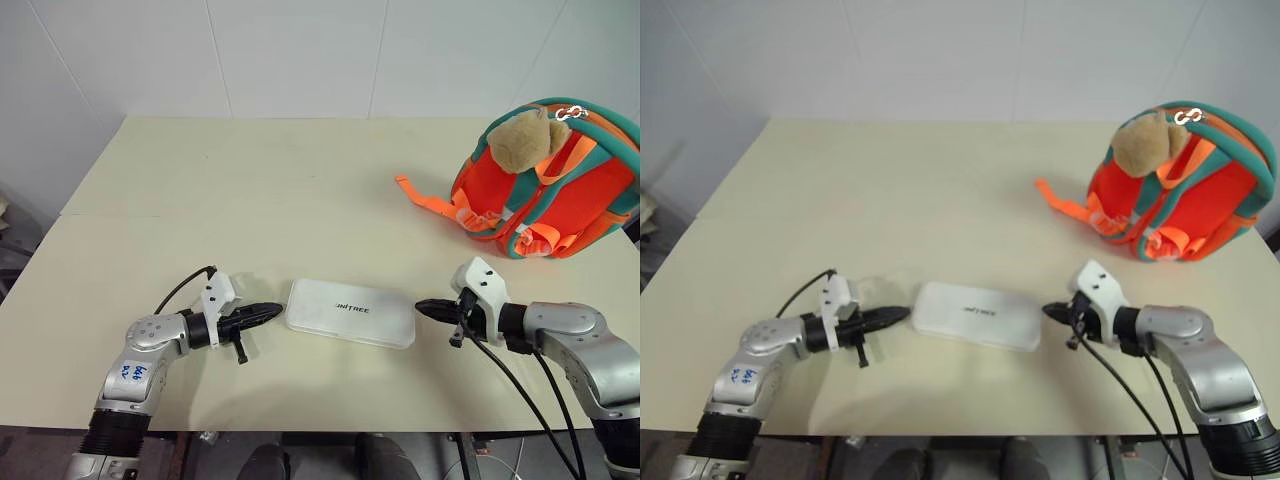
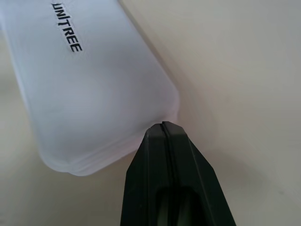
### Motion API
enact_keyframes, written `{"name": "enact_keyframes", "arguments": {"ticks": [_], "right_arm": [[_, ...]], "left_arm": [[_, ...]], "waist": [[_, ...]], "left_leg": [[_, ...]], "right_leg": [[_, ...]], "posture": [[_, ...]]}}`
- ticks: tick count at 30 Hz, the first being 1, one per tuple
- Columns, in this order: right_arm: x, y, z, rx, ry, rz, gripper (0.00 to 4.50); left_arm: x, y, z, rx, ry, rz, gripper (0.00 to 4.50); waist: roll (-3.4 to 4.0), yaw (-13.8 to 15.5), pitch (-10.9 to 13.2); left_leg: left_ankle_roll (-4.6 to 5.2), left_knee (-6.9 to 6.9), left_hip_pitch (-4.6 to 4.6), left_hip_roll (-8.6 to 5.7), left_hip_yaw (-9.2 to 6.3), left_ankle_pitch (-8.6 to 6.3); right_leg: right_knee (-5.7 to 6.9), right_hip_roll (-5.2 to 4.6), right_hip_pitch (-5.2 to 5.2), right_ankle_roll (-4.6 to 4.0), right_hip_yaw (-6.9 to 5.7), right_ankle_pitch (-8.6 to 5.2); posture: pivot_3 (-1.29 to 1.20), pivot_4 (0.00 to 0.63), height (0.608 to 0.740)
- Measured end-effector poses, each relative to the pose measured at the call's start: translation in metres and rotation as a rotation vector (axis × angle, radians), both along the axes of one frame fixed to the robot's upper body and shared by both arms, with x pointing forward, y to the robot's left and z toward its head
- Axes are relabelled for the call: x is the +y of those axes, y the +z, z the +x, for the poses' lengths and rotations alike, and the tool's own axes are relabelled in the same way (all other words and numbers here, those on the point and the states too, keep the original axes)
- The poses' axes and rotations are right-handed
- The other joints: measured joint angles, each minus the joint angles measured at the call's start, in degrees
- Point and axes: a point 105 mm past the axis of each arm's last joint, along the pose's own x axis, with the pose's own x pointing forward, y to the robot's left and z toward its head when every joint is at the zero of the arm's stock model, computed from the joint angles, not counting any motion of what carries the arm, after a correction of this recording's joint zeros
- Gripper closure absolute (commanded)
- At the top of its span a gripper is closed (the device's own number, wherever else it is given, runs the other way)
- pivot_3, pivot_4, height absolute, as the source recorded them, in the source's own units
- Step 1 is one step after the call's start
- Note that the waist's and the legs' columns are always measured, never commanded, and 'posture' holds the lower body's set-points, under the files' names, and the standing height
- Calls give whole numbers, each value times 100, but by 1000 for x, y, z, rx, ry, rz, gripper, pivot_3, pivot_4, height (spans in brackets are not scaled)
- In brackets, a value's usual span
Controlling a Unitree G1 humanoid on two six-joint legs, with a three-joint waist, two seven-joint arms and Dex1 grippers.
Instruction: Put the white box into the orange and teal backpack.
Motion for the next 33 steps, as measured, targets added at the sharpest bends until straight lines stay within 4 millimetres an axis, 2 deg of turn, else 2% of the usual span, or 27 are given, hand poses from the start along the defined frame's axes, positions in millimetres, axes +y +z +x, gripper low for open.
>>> {"name": "enact_keyframes", "arguments": {"ticks": [7, 21, 33], "right_arm": [[6, -12, -2, 49, 21, -7, 4359], [11, -6, 25, -15, 20, -22, 4359], [11, -7, 27, -15, 33, -22, 4359]], "left_arm": [[0, 0, 1, -1, -1, 0, 4478], [0, -7, -5, 34, 14, -13, 4478], [0, -8, -7, 35, 36, -15, 4478]], "waist": [[0, -4, 0], [0, -12, 0], [0, -5, 0]], "left_leg": [[0, 2, 1, 0, 1, 0], [0, -1, 1, 2, 2, 0], [0, -1, 1, 1, 1, 0]], "right_leg": [[2, 1, 0, 0, 0, 0], [-1, 0, -1, 0, 1, 1], [-1, 0, 0, -1, 0, 2]], "posture": [[0, 150, 740], [0, 150, 740], [0, 150, 740]]}}
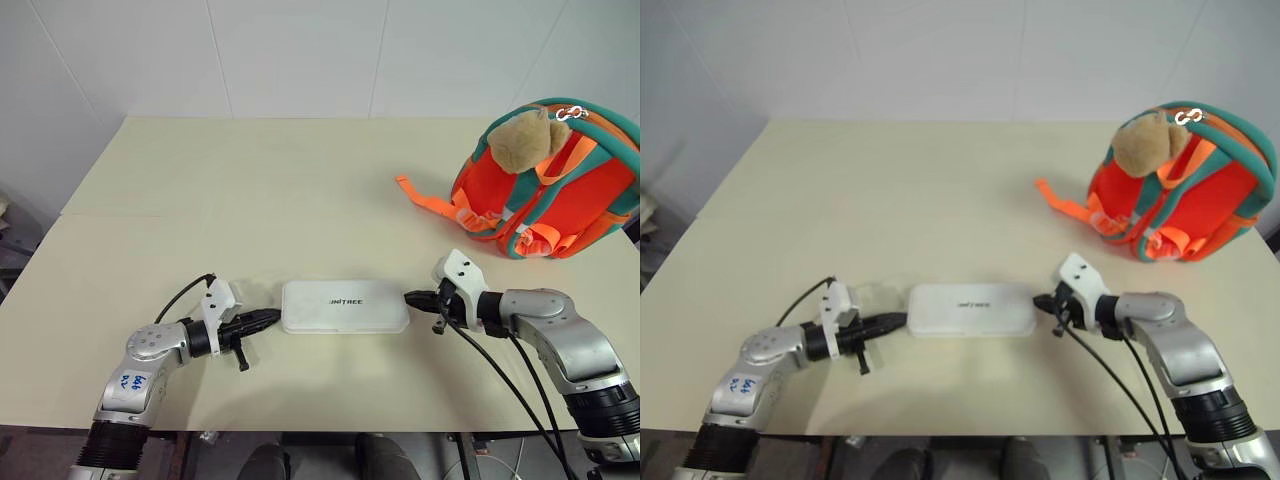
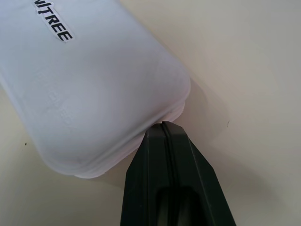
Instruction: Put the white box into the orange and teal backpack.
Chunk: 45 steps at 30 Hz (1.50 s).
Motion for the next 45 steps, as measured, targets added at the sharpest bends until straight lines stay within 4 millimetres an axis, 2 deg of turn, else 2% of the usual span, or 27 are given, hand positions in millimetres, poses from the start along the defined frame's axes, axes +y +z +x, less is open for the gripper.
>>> {"name": "enact_keyframes", "arguments": {"ticks": [6, 9, 10, 12, 15, 19, 21, 24, 25, 27, 30, 32, 36, 41, 45], "right_arm": [[0, 0, -1, 6, 8, -1, 4359], [-7, 0, -4, 29, 13, -25, 4359], [-12, 0, -4, 44, 6, -31, 3662], [-25, 4, -6, 78, -15, -31, 3129], [-33, 12, -7, 101, -7, -39, 2109], [-27, 25, -6, 135, 15, 7, 749], [-21, 32, -8, 205, 27, 80, 43], [-10, 48, -16, 327, 64, 207, 0], [-8, 53, -17, 351, 71, 227, 0], [-4, 60, -19, 403, 75, 273, 0], [-5, 61, -19, 474, 21, 296, 0], [-6, 59, -19, 493, 8, 297, 0], [-3, 54, -28, 603, -19, 308, 0], [-4, 52, -32, 645, -47, 312, 0], [-3, 48, -32, 659, -59, 318, 0]], "left_arm": [[2, 1, -1, 1, -6, 10, 4478], [10, 4, -3, 12, -20, 39, 4478], [15, 6, -3, 19, -19, 48, 4307], [34, 14, -5, 49, -2, 67, 3875], [55, 24, -8, 102, -3, 85, 2949], [60, 31, -7, 205, -24, 17, 1700], [59, 31, -7, 285, -42, -27, 1074], [54, 33, -4, 446, -62, -100, 152], [51, 34, -3, 496, -72, -119, 27], [44, 33, -2, 636, -85, -161, 27], [36, 34, -1, 814, -100, -219, 27], [34, 35, -2, 837, -104, -228, 27], [21, 40, 10, 950, -135, -284, 27], [18, 33, 16, 1028, -139, -330, 27], [11, 28, 13, 1079, -181, -306, 27]], "waist": [[0, 0, 0], [0, -2, 0], [0, -2, 0], [0, -7, 0], [1, -19, 1], [2, -16, 2], [2, -11, 2], [4, -1, 3], [3, -3, 3], [2, -11, 3], [2, -17, 3], [2, -25, 3], [2, -16, 3], [2, -15, 3], [2, -23, 3]], "left_leg": [[0, 0, 0, 0, 0, 0], [0, -2, -1, 0, 0, 0], [0, -1, -1, 0, 0, 0], [0, -3, -1, 1, 0, 0], [1, -5, 1, 2, 2, 0], [1, -2, -1, 2, 0, 0], [1, -3, -3, 2, -2, 0], [2, -3, -7, 2, -7, -1], [2, -2, -7, 2, -8, -1], [3, -4, -8, 1, -8, -2], [5, -4, -11, 0, -6, -3], [6, -7, -17, 1, -4, -3], [5, -1, -23, 0, -2, -3], [5, -2, -24, 0, -1, -3], [5, -3, -25, 0, 1, -3]], "right_leg": [[0, 0, 0, 0, 0, 0], [-2, 0, -1, 0, 0, 0], [-2, 0, -1, -1, -1, 0], [-3, 0, -1, -2, -1, -1], [-3, 0, -1, -3, -1, -2], [-2, 0, -1, -3, -3, -2], [-2, 0, -2, -3, -4, -2], [-2, 0, -3, -3, -9, -2], [-3, 0, -2, -3, -10, -2], [0, 0, -3, -3, -10, -2], [9, 1, -7, -3, -11, -2], [13, 2, -15, -3, -9, -2], [14, 2, -19, -2, -10, -3], [13, 2, -20, -2, -9, -3], [16, 2, -23, -2, -8, -3]], "posture": [[0, 150, 740], [0, 150, 740], [0, 150, 740], [0, 150, 740], [0, 150, 740], [0, 150, 740], [0, 150, 740], [0, 150, 740], [0, 150, 740], [0, 150, 740], [0, 150, 740], [0, 150, 740], [0, 150, 740], [0, 150, 740], [0, 150, 740]]}}
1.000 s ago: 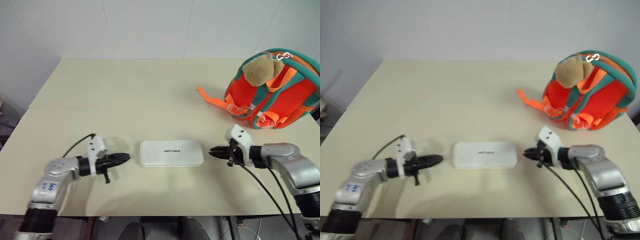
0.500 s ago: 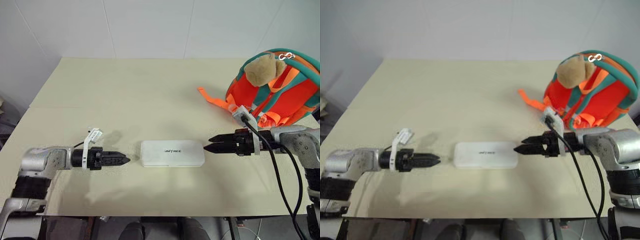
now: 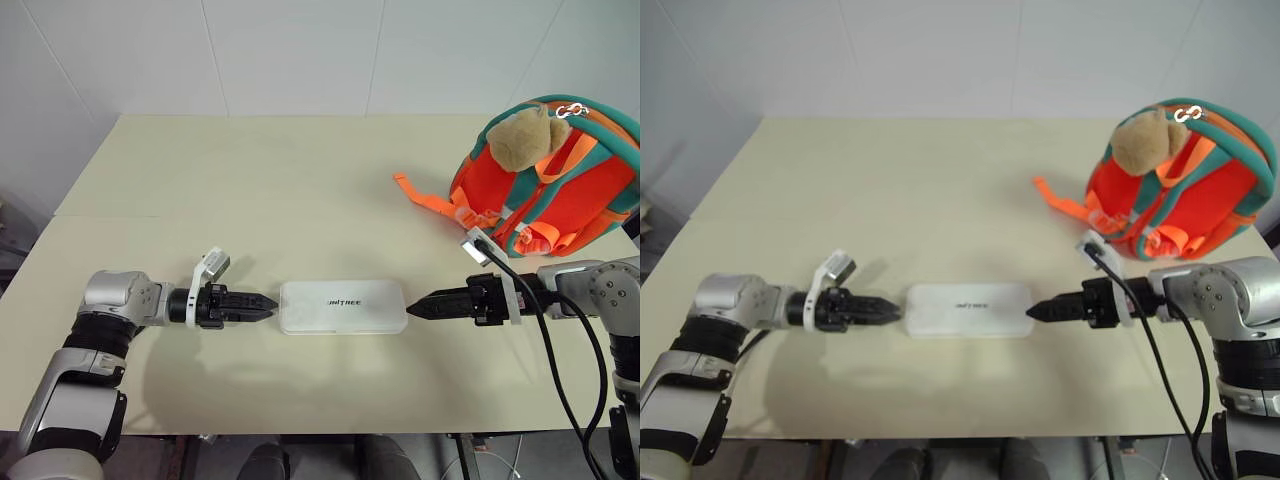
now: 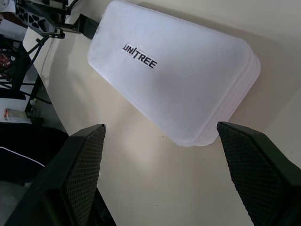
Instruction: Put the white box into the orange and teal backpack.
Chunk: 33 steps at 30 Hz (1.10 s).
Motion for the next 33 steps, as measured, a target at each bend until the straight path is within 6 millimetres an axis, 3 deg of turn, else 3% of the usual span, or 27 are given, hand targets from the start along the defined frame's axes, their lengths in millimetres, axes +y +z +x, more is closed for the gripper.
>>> {"name": "enact_keyframes", "arguments": {"ticks": [21, 33], "right_arm": [[17, -13, 4, 47, 32, 13, 0], [28, -17, -5, 31, 114, 12, 0]], "left_arm": [[-26, -5, -1, 10, -68, -69, 27], [-40, -10, 1, 17, -91, -100, 27]], "waist": [[0, 26, -1], [-2, 49, -3]], "left_leg": [[-1, 12, 1, -3, -2, 1], [-1, 20, 8, -7, -6, 1]], "right_leg": [[4, -3, 4, 2, 0, 1], [-12, -4, 19, 4, -1, 2]], "posture": [[0, 150, 740], [0, 150, 740]]}}
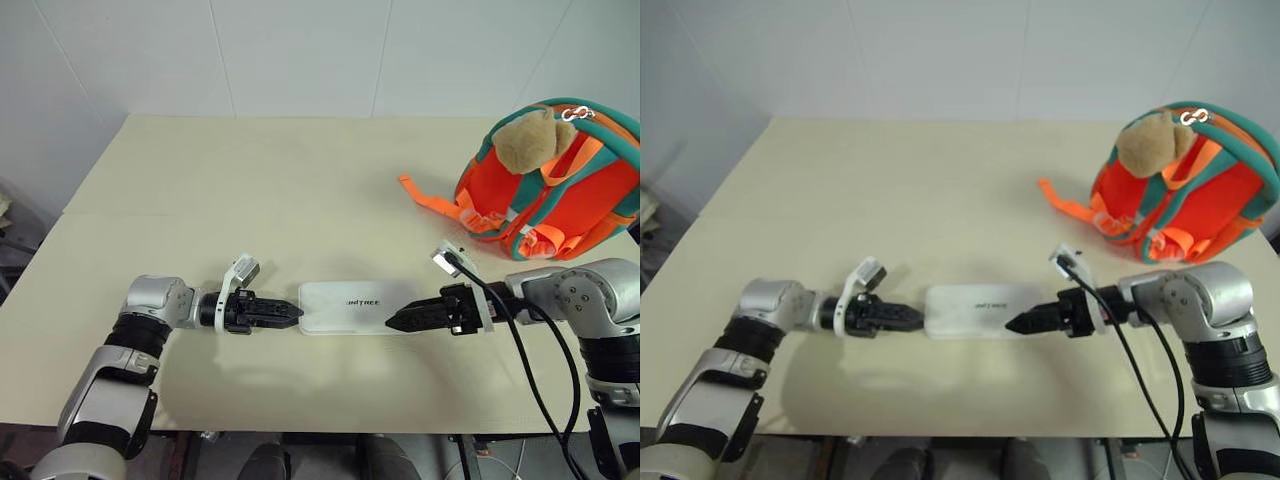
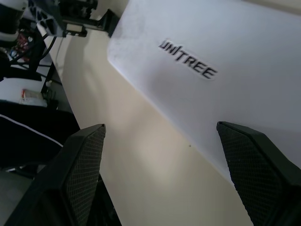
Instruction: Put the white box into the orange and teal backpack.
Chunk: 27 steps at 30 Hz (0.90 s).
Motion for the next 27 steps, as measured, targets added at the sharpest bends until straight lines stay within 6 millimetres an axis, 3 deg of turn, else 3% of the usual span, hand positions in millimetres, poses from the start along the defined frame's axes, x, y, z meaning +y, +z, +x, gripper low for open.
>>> {"name": "enact_keyframes", "arguments": {"ticks": [14, 27], "right_arm": [[1, -8, -6, 22, 14, 2, 0], [5, -10, -9, 12, 29, 12, 0]], "left_arm": [[14, 2, 11, -35, 29, 75, 27], [3, 4, 28, -65, 50, 87, 27]], "waist": [[-5, -108, -4], [-6, -26, -4]], "left_leg": [[1, -9, 27, 4, -5, 30], [0, -8, 22, 1, -6, 30]], "right_leg": [[16, 6, 10, -19, -1, 30], [13, 5, 9, -15, -1, 32]], "posture": [[0, 150, 740], [0, 150, 740]]}}
